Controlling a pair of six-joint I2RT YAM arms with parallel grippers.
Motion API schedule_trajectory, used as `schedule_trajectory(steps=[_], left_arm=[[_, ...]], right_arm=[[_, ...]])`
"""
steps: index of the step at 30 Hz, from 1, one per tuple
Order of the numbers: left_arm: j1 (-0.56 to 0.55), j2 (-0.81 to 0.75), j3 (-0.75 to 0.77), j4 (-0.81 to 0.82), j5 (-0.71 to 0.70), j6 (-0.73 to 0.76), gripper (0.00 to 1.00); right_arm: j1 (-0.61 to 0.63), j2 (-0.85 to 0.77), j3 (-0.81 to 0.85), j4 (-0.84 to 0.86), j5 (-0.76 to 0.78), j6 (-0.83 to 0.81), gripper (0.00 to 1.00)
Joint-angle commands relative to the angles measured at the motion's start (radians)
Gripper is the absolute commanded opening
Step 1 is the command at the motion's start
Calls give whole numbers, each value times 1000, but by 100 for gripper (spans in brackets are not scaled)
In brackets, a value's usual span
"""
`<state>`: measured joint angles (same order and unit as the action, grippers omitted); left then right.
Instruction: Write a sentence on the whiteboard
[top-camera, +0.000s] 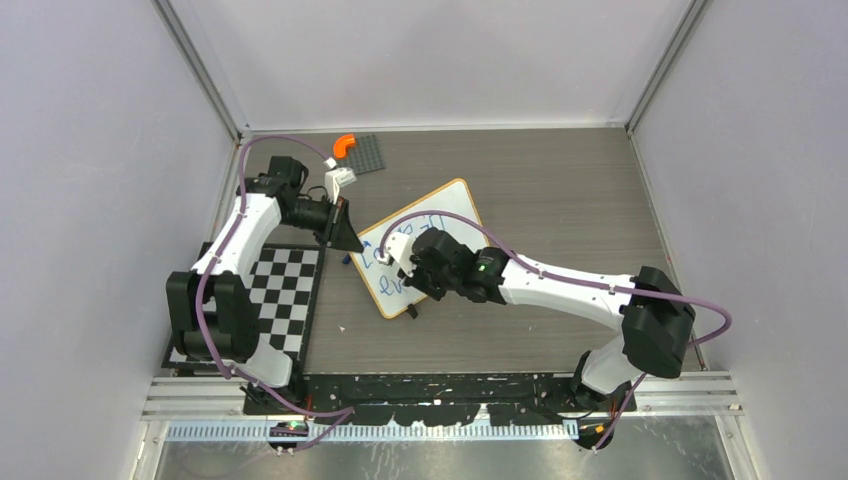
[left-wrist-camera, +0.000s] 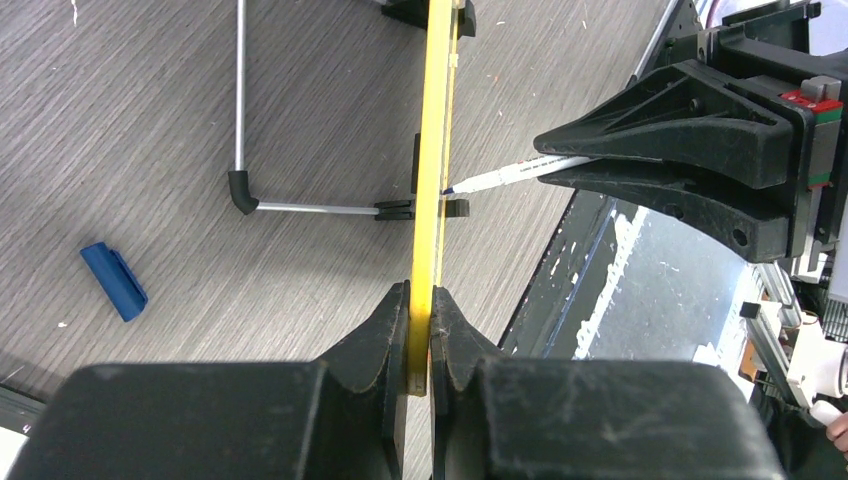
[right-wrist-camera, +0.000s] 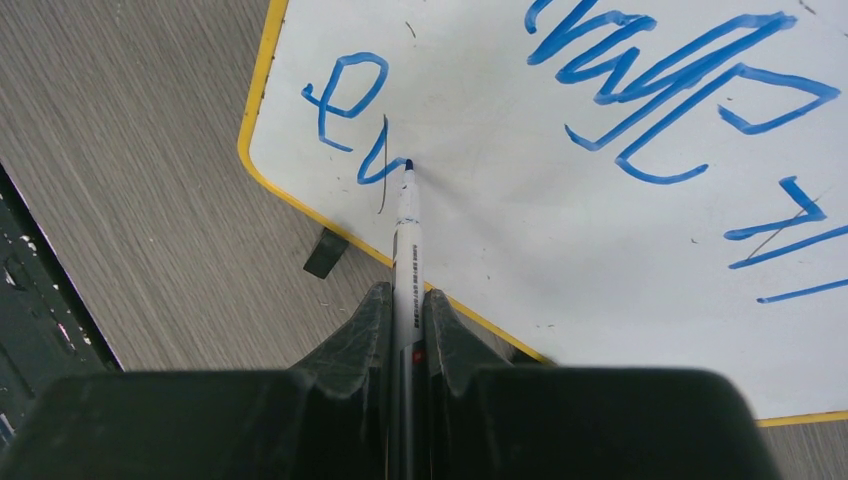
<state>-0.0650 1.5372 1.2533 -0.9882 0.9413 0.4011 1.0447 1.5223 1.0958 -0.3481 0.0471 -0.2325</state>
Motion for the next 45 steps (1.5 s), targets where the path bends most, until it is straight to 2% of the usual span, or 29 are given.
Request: schedule_trajectory(steps=[1,12,21,45], left_arm=[[2,-14,12,2,-16,10,0],[2,-17,9,2,-18,15,0],[1,-21,6,1,-18,18,0],[2,-22,3,3,-17,22,0]], right_arm=[[-4,-54,0,10,-4,5,0],[-5,7,-4,38,14,-13,0],[-37,-13,-12,14,35,-33,0],[-53,27,111,-20,19,-36,0]])
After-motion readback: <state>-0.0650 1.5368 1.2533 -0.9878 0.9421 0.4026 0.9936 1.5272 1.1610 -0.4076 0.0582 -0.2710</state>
